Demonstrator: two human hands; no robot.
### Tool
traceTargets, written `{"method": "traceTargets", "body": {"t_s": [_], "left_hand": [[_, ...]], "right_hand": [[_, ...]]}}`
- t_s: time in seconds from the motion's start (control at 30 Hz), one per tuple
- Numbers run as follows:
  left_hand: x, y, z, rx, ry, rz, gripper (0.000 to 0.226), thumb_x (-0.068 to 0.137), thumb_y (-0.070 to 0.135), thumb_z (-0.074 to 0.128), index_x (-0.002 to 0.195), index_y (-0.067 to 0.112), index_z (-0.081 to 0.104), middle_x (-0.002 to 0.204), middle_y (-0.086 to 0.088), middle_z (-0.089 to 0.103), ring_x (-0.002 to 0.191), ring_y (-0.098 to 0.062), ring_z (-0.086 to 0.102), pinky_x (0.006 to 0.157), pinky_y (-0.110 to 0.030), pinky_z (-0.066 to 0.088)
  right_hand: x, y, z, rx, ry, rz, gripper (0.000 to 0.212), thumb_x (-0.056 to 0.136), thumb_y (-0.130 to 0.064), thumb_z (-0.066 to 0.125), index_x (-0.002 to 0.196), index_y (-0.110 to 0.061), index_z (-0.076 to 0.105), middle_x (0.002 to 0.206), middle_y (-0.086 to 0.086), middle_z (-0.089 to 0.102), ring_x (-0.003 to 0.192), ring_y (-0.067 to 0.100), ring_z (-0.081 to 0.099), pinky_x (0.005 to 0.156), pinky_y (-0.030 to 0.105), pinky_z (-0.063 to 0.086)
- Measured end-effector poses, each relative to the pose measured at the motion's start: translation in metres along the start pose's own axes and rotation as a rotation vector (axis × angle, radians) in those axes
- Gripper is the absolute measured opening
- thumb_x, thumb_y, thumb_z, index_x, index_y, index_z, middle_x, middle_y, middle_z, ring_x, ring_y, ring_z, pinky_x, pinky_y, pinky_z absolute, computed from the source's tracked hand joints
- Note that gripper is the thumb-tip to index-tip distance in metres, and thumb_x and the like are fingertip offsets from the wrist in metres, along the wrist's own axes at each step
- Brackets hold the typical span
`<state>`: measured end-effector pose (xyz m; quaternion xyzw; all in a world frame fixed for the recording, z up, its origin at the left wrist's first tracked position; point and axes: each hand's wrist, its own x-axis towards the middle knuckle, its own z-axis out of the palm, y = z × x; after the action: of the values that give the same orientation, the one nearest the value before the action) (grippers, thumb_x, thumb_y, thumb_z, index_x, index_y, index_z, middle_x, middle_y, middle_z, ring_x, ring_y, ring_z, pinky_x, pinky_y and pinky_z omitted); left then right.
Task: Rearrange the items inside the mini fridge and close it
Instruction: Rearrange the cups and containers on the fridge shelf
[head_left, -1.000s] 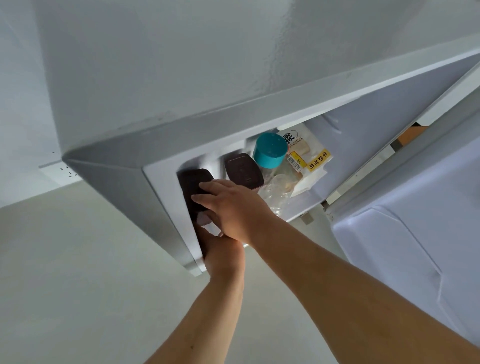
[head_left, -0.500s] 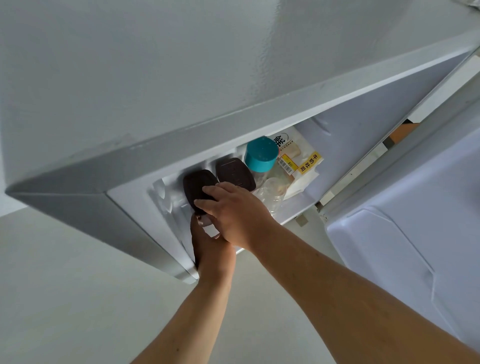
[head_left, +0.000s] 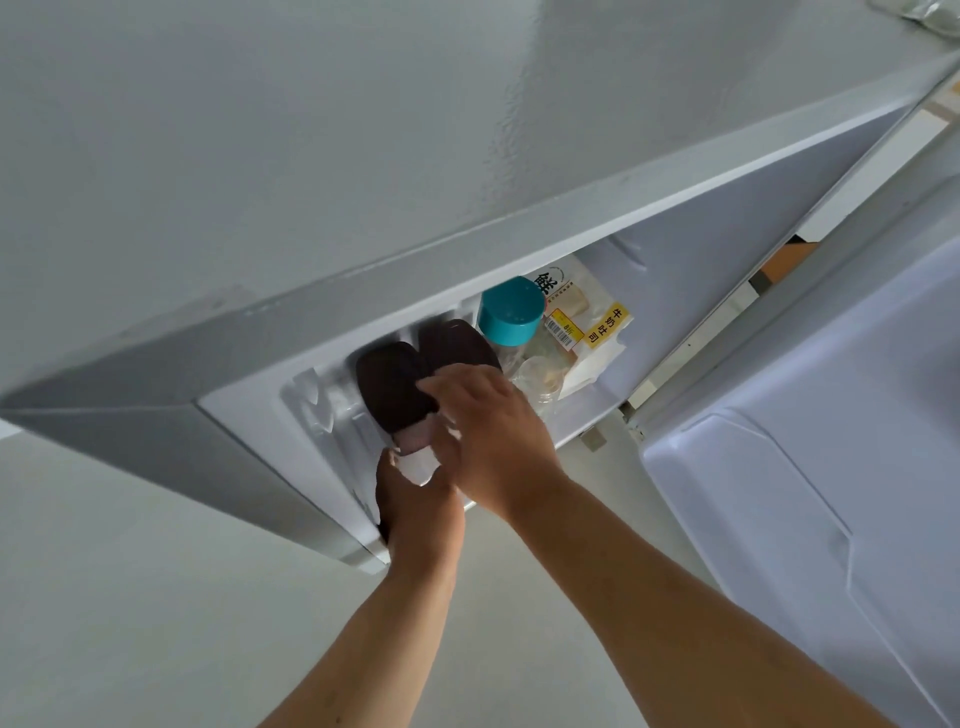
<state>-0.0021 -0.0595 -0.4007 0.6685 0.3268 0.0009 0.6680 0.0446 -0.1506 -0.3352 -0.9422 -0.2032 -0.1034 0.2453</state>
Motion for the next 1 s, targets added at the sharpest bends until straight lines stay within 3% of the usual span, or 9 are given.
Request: {"method": "traceTargets", "body": {"t_s": [0.17, 0.23, 0.3, 0.33, 0.4, 0.5, 0.7, 0.9, 1.0], "left_hand": [[-0.011, 0.004, 0.006, 0.09, -0.222, -0.111, 0.019, 0.084, 0.04, 0.052, 0.098, 0.042, 0.065, 0.122, 0.007, 0.072, 0.108, -0.015, 0.07, 0.099, -0.048, 0.057], [-0.011, 0.016, 0.015, 0.096, -0.303, -0.08, 0.023, 0.081, 0.054, 0.053, 0.1, 0.046, 0.065, 0.127, 0.009, 0.07, 0.117, -0.015, 0.067, 0.105, -0.049, 0.054], [-0.003, 0.027, 0.029, 0.079, -0.361, -0.106, 0.038, 0.079, 0.068, 0.056, 0.109, 0.046, 0.064, 0.135, 0.009, 0.065, 0.124, -0.017, 0.063, 0.11, -0.051, 0.05], [0.001, 0.031, 0.036, 0.074, -0.395, -0.121, 0.051, 0.076, 0.075, 0.056, 0.117, 0.045, 0.062, 0.137, 0.011, 0.063, 0.126, -0.019, 0.062, 0.111, -0.052, 0.048], [0.01, 0.036, 0.05, 0.059, -0.448, -0.171, 0.068, 0.07, 0.084, 0.058, 0.126, 0.045, 0.06, 0.132, 0.014, 0.062, 0.127, -0.021, 0.061, 0.112, -0.052, 0.046], [0.019, 0.036, 0.063, 0.033, -0.489, -0.232, 0.056, 0.075, 0.084, 0.061, 0.115, 0.045, 0.058, 0.122, 0.014, 0.064, 0.115, -0.018, 0.065, 0.105, -0.047, 0.051], [0.024, 0.029, 0.075, 0.002, -0.469, -0.246, 0.075, 0.086, 0.077, 0.061, 0.148, 0.036, 0.051, 0.114, 0.012, 0.061, 0.112, -0.02, 0.065, 0.105, -0.046, 0.052], [0.026, 0.032, 0.074, -0.023, -0.437, -0.243, 0.051, 0.077, 0.078, 0.069, 0.111, 0.04, 0.065, 0.104, 0.023, 0.064, 0.105, -0.014, 0.067, 0.098, -0.038, 0.052], [0.023, 0.031, 0.071, -0.026, -0.432, -0.215, 0.055, 0.061, 0.082, 0.071, 0.096, 0.041, 0.067, 0.11, 0.02, 0.069, 0.11, -0.014, 0.067, 0.101, -0.039, 0.049]], "right_hand": [[-0.041, 0.041, -0.015, 0.384, 0.347, 0.775, 0.022, 0.091, -0.048, 0.05, 0.103, -0.032, 0.059, 0.101, -0.018, 0.063, 0.092, 0.004, 0.06, 0.071, 0.027, 0.048], [-0.04, 0.063, -0.019, 0.514, 0.323, 1.001, 0.028, 0.093, -0.049, 0.054, 0.096, -0.022, 0.059, 0.087, -0.011, 0.063, 0.084, 0.014, 0.064, 0.063, 0.033, 0.046], [-0.036, 0.08, -0.021, 0.59, 0.227, 1.105, 0.049, 0.094, -0.053, 0.055, 0.091, -0.004, 0.061, 0.078, 0.015, 0.06, 0.077, 0.035, 0.064, 0.068, 0.05, 0.056], [-0.034, 0.086, -0.02, 0.649, 0.182, 1.132, 0.059, 0.096, -0.056, 0.055, 0.096, 0.002, 0.062, 0.088, 0.025, 0.063, 0.081, 0.042, 0.066, 0.078, 0.056, 0.06], [-0.032, 0.092, -0.019, 0.765, 0.101, 1.156, 0.056, 0.098, -0.062, 0.055, 0.101, -0.007, 0.064, 0.099, 0.013, 0.067, 0.089, 0.036, 0.07, 0.083, 0.052, 0.061], [-0.024, 0.101, -0.017, 0.782, 0.008, 1.118, 0.049, 0.094, -0.07, 0.054, 0.099, -0.022, 0.06, 0.093, -0.005, 0.064, 0.091, 0.028, 0.071, 0.083, 0.047, 0.063], [-0.01, 0.107, -0.009, 0.7, -0.085, 1.107, 0.072, 0.076, -0.083, 0.06, 0.104, -0.017, 0.06, 0.098, 0.01, 0.072, 0.089, 0.029, 0.072, 0.087, 0.051, 0.061], [-0.012, 0.114, -0.006, 0.787, -0.013, 1.154, 0.068, 0.085, -0.068, 0.067, 0.121, -0.012, 0.061, 0.102, 0.005, 0.071, 0.091, 0.023, 0.068, 0.073, 0.036, 0.056], [-0.017, 0.108, -0.004, 0.786, 0.006, 1.166, 0.083, 0.068, -0.079, 0.066, 0.118, -0.012, 0.064, 0.106, 0.007, 0.072, 0.1, 0.026, 0.067, 0.087, 0.042, 0.055]]}}
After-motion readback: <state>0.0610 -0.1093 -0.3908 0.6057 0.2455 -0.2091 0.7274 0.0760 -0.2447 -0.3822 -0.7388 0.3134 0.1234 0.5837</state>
